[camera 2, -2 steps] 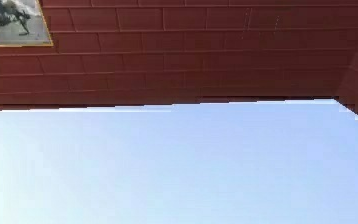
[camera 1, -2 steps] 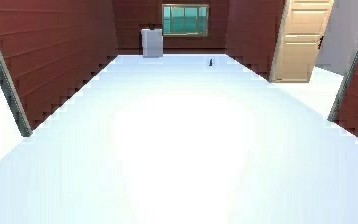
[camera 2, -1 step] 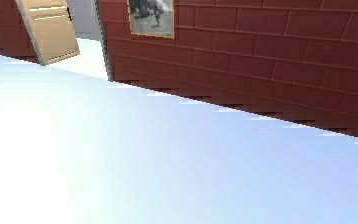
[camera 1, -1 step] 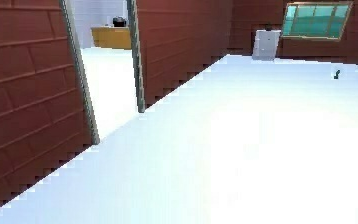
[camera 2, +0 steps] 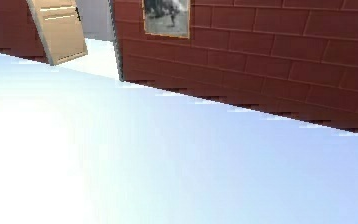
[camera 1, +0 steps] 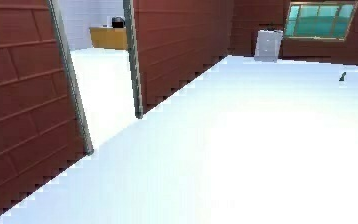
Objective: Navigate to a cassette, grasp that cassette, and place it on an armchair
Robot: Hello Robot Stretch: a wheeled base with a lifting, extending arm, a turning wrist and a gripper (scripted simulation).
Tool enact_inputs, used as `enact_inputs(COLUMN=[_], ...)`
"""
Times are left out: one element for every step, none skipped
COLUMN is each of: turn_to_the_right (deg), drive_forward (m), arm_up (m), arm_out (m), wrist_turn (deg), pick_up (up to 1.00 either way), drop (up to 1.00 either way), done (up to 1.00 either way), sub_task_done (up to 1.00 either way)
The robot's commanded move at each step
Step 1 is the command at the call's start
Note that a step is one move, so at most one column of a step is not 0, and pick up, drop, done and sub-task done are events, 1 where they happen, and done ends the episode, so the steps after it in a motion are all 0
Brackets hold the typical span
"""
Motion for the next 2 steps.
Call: enact_inputs(turn_to_the_right=[45.0, 42.0], drive_forward=[0.0, 0.0], arm_up=[0.0, 0.0], arm_out=[0.0, 0.0], wrist_turn=[0.0, 0.0], pick_up=[0.0, 0.0], drop=[0.0, 0.0], done=[0.0, 0.0], sub_task_done=[0.0, 0.0])
